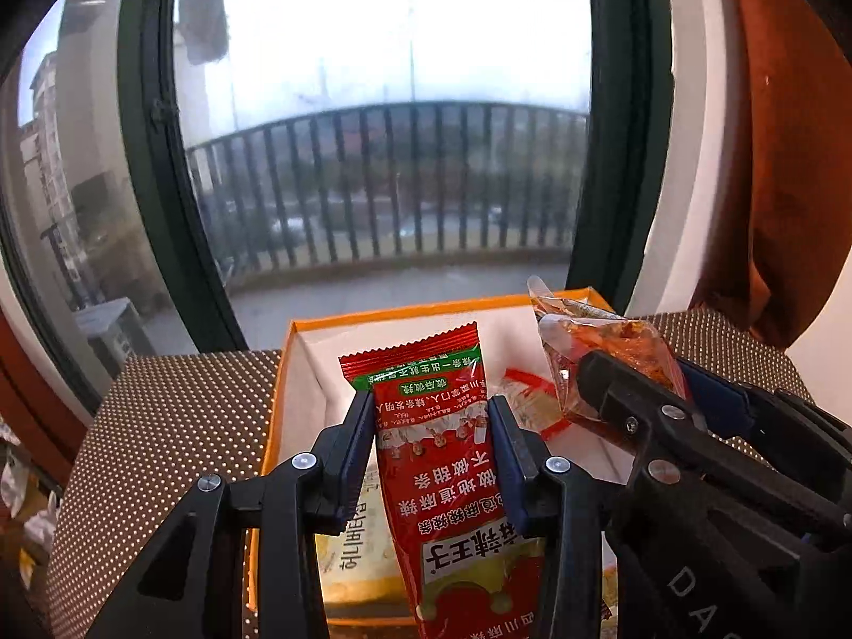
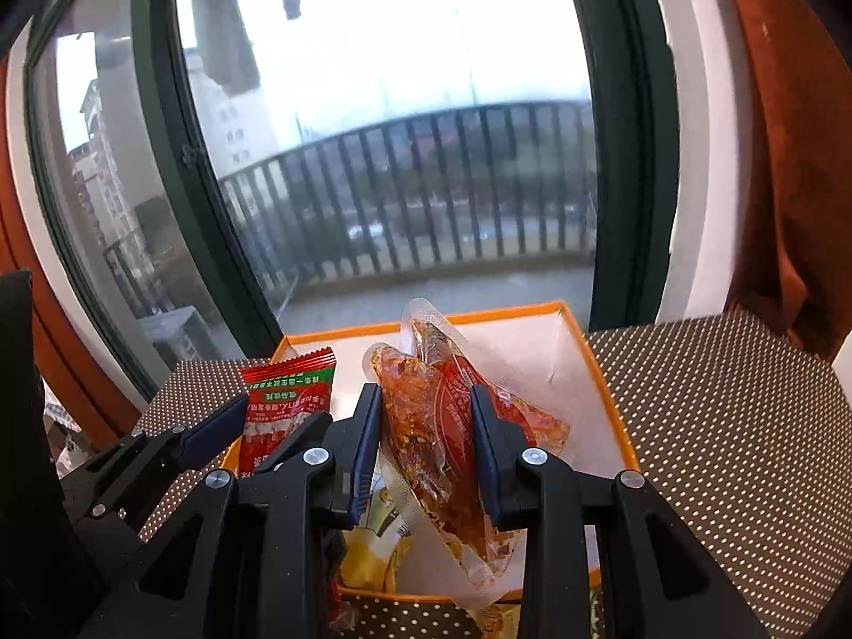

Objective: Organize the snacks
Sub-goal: 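Carry both held packets up and over the orange box, then open the left tool to drop the red packet while the right tool lowers its packet into the box, then withdraw both open tools from the box toward the loose snacks on the table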

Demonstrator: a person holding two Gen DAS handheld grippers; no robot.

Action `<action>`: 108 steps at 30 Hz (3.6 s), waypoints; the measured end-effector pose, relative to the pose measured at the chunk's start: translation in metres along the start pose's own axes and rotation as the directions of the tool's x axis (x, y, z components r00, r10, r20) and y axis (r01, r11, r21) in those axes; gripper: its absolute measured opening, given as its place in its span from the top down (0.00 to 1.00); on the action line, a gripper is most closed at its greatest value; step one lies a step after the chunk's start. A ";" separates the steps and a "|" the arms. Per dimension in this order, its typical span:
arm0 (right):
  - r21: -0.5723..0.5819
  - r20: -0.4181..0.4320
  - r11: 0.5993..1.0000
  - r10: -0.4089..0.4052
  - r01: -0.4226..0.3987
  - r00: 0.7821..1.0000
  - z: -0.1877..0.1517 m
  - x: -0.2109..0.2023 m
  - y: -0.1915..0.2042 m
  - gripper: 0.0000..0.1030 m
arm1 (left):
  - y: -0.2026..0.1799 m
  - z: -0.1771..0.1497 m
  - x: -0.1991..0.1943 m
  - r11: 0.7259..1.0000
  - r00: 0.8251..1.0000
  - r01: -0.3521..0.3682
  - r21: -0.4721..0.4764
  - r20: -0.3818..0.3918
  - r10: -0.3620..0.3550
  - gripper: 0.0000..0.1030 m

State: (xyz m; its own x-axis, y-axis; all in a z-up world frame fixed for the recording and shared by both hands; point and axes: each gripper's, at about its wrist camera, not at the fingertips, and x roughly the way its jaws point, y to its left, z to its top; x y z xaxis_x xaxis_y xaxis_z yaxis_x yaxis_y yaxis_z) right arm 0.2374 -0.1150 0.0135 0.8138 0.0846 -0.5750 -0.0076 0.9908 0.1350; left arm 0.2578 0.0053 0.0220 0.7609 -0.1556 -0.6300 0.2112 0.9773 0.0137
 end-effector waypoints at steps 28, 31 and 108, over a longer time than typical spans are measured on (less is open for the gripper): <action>0.053 -0.114 0.997 -0.046 0.053 0.992 -0.033 0.041 -0.005 0.66 | 0.014 -0.033 0.031 0.998 0.996 -0.030 0.051 -0.077 0.034 0.18; 0.042 -0.101 0.998 -0.052 0.057 0.994 -0.036 0.034 -0.006 0.66 | 0.008 -0.040 0.028 0.999 0.995 0.018 0.032 -0.095 -0.015 0.15; -0.148 0.089 0.984 -0.087 0.099 0.992 -0.177 -0.095 -0.054 0.14 | -0.088 -0.187 -0.079 0.990 0.990 0.126 0.069 0.062 -0.130 0.01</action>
State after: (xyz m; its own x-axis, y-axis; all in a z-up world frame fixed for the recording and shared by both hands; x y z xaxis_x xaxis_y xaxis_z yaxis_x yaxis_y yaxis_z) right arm 0.0573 -0.1583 -0.0823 0.8600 -0.0114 -0.5102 -0.0126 0.9990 -0.0436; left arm 0.0645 -0.0416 -0.0742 0.7637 -0.2899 -0.5768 0.3468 0.9379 -0.0121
